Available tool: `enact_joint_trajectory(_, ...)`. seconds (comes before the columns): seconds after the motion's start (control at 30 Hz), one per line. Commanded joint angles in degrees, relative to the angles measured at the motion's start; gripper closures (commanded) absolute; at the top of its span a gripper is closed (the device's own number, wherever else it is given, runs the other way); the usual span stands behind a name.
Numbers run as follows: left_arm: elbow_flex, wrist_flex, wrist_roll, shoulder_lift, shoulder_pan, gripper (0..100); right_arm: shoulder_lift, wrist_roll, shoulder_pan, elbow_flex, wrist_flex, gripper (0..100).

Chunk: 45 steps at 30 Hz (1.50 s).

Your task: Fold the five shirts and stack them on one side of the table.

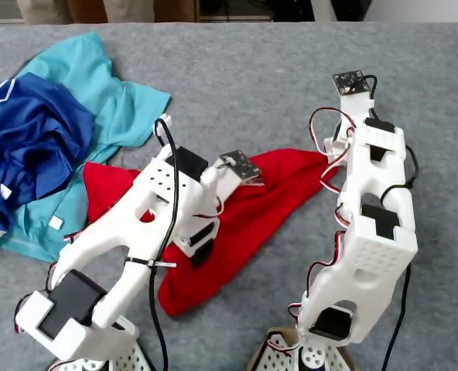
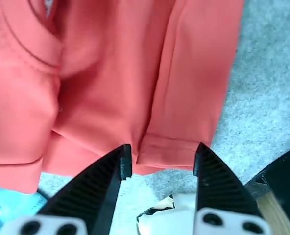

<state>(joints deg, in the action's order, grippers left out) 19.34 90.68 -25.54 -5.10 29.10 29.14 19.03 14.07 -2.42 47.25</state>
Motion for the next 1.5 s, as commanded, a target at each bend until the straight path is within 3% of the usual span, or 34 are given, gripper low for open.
enact_joint_trajectory(0.0, -2.46, 0.26, 1.41, -0.22, 0.53, 78, -2.68, -0.53, 0.48, 1.19, -0.97, 99.8)
enact_joint_trajectory(0.3, -2.46, 0.44, 1.49, -0.22, 0.53, 79, -2.68, -0.53, 0.48, 1.19, -0.97, 99.8)
enact_joint_trajectory(0.57, -1.41, -1.05, 1.49, -0.04, -0.09, 92, -2.68, -0.53, 0.48, 1.19, -0.97, 99.8)
enact_joint_trajectory(1.47, 1.14, -0.79, 1.49, -0.13, 0.53, 94, -2.68, -0.62, 0.48, 1.19, -0.97, 99.8)
